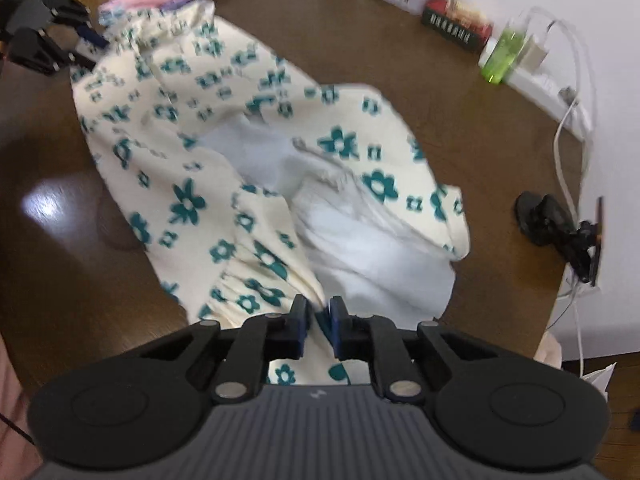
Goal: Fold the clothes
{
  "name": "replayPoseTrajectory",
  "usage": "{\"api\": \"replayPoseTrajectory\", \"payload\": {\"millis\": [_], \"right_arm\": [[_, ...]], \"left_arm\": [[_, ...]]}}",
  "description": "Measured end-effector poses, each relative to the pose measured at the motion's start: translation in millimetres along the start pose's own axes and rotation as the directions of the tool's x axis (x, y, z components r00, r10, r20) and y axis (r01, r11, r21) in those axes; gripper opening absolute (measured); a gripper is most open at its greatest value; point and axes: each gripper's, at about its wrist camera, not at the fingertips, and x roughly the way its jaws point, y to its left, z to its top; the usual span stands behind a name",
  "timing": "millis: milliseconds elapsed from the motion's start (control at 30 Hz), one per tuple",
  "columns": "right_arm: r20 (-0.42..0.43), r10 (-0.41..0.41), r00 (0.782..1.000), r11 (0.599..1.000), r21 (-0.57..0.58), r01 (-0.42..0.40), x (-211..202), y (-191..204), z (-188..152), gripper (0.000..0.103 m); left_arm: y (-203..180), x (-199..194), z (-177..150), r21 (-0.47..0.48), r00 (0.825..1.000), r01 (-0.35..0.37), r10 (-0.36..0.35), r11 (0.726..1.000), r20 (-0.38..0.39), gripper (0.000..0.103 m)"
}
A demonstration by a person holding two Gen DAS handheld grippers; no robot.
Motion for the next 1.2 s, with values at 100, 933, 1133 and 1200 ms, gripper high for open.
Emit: {"api": "replayPoseTrajectory", "payload": {"millis": [100, 933, 1133, 1200], "right_arm": [[0.004, 0.009, 1.000, 1.000, 0.001, -0.009, 7, 2, -4, 0.011], [0.046, -0.038, 0.998, 0.998, 0.060, 0.035, 8, 10, -11, 0.013], [0.045, -0.048, 0.998, 0.997, 0.058, 0.046, 9, 10, -11, 0.013], [0.046, -0.048, 0.998, 0.997, 0.061, 0.046, 10, 10, -10, 0.013]], "left_arm": [[-1, -4, -1, -0.017, 1.000, -0.015, 0.016, 1.000, 0.016, 0.036], [37, 3, 5, -0.028, 0.988, 0.129, -0.131, 0.991, -0.084, 0.002], [25, -17, -9, -0.033, 0.988, 0.134, -0.136, 0.990, -0.079, 0.002], [26, -11, -9, -0.051, 0.992, 0.089, -0.093, 0.995, -0.084, 0.003]]}}
